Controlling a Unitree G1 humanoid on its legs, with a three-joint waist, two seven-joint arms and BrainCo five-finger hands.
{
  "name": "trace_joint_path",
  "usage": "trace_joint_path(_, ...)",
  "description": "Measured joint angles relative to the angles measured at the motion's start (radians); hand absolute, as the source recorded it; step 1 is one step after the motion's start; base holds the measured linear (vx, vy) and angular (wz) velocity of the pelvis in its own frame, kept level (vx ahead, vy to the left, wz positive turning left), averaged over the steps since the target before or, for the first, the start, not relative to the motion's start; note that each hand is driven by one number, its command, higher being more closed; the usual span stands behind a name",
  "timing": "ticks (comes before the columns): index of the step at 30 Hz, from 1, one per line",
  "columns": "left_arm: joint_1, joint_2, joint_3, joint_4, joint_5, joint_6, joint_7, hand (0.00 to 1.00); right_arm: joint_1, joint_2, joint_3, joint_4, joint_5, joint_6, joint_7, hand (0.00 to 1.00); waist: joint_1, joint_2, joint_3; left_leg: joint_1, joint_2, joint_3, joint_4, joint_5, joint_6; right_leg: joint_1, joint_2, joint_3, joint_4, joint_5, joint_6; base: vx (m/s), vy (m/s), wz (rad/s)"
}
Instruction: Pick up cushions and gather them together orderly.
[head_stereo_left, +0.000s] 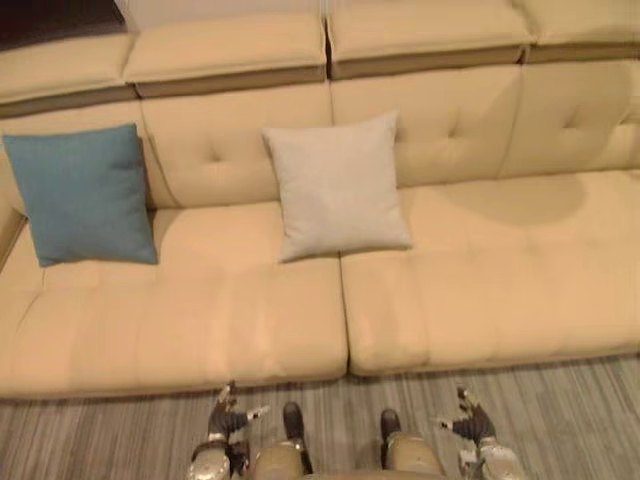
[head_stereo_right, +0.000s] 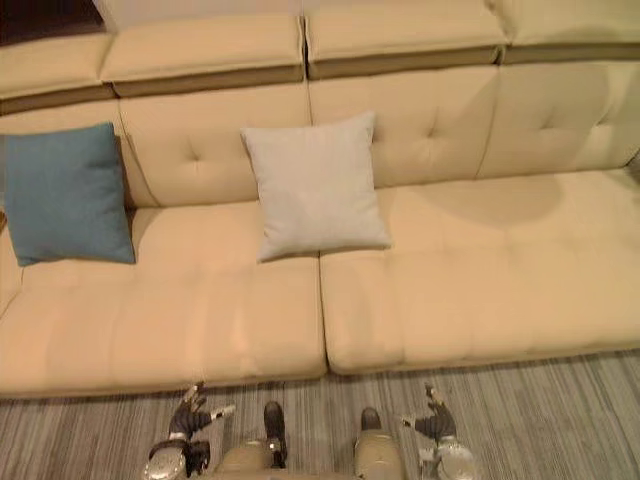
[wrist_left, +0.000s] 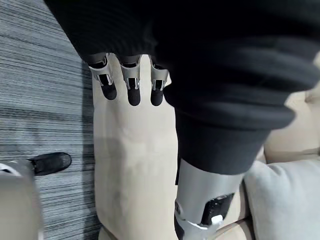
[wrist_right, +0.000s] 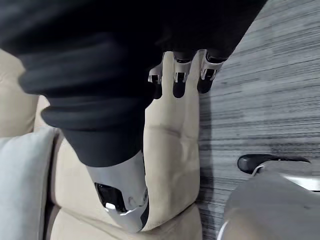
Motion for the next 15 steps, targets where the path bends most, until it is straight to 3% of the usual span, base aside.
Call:
trace_joint_path(7, -0.017, -0.005, 0.017, 0.032, 0.027, 0.011, -0.016, 0.00, -0.017, 0.017, -0.029, 0.011, 0.050, 0.020, 0.003, 0.00, 0.000, -0.016, -0.021, 0.029, 0.001, 0.080, -0.011, -0.004, 0.000, 0.018, 0.007, 0.072, -0.082, 0.074, 0.009, 0.03, 0.021, -0.35)
trace_joint_path(9, -0.051, 0.006, 0.016, 0.029, 0.027, 0.011, -0.014, 0.00, -0.050, 0.041, -0.022, 0.002, 0.051, 0.020, 0.001, 0.00, 0.002, -0.027, -0.014, -0.041, 0.016, 0.107, 0.075, -0.034, 0.011, -0.015, 0.009, 0.097, -0.091, 0.111, 0.018, -0.04, 0.000, -0.46)
trace_joint_path(11, -0.090, 0.008, 0.017, -0.019, 0.027, 0.012, -0.013, 0.00, -0.065, 0.061, -0.006, -0.033, 0.050, 0.020, 0.000, 0.00, 0.013, -0.020, -0.005, -0.169, 0.079, 0.123, 0.253, -0.100, 0.041, -0.077, 0.031, 0.095, -0.101, 0.195, 0.059, -0.10, -0.016, -0.41)
trace_joint_path(12, -0.097, 0.005, 0.019, -0.034, 0.027, 0.011, -0.012, 0.00, -0.068, 0.063, -0.007, -0.037, 0.050, 0.020, -0.001, 0.00, 0.022, -0.005, 0.005, -0.176, 0.115, 0.126, 0.261, -0.105, 0.047, -0.085, 0.043, 0.087, -0.059, 0.182, 0.057, -0.10, 0.012, -0.22)
trace_joint_path(13, -0.106, 0.000, 0.017, -0.061, 0.027, 0.011, -0.010, 0.00, -0.074, 0.071, -0.004, -0.043, 0.050, 0.022, -0.002, 0.00, 0.026, -0.001, 0.019, -0.176, 0.124, 0.116, 0.278, -0.107, 0.049, -0.123, 0.044, 0.040, 0.160, 0.076, 0.010, -0.09, -0.023, 0.22)
trace_joint_path(14, -0.105, 0.001, 0.015, -0.092, 0.027, 0.011, -0.008, 0.00, -0.059, 0.077, 0.001, -0.049, 0.049, 0.025, -0.002, 0.00, 0.026, -0.006, 0.021, -0.174, 0.120, 0.094, 0.300, -0.108, 0.050, -0.135, 0.014, 0.006, 0.429, -0.019, 0.004, -0.07, -0.024, 0.35)
trace_joint_path(15, -0.103, 0.001, 0.015, -0.102, 0.027, 0.012, -0.007, 0.00, -0.050, 0.075, 0.012, -0.048, 0.049, 0.026, -0.003, 0.00, 0.028, -0.014, 0.018, -0.175, 0.120, 0.088, 0.306, -0.108, 0.050, -0.131, 0.005, 0.004, 0.496, -0.035, 0.013, -0.09, -0.102, 0.41)
